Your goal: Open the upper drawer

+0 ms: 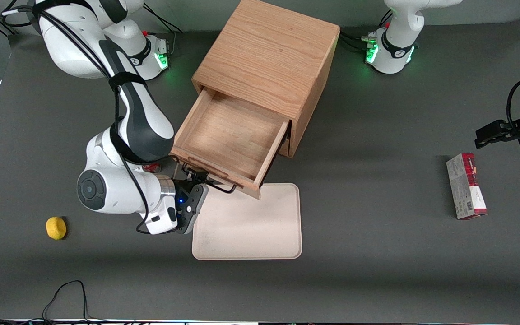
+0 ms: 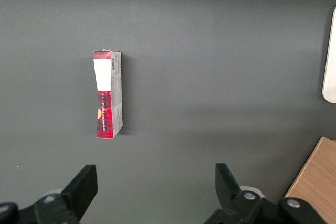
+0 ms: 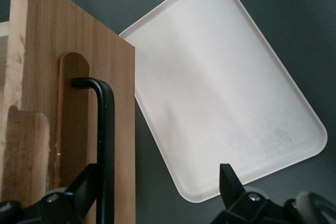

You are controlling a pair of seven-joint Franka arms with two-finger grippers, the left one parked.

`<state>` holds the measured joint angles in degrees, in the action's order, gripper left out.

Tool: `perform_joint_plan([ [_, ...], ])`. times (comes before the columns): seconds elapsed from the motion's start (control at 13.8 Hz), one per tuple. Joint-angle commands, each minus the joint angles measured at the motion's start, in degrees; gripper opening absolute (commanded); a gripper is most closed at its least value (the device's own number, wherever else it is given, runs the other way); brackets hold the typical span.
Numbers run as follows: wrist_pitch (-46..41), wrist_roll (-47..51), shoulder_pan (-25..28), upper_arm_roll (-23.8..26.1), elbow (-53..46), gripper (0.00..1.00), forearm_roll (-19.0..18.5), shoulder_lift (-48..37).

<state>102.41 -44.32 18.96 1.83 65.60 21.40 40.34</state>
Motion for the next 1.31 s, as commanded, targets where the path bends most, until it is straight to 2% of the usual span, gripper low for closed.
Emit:
perform_joint_plan([
  [0.0,-0.7,-1.3,-0.9,0.3,-3.7,1.0,-0.7,2.1],
  [1.23,0.2,-0.6,-3.6,0.2,-6.4,1.0,-0.7,3.3],
])
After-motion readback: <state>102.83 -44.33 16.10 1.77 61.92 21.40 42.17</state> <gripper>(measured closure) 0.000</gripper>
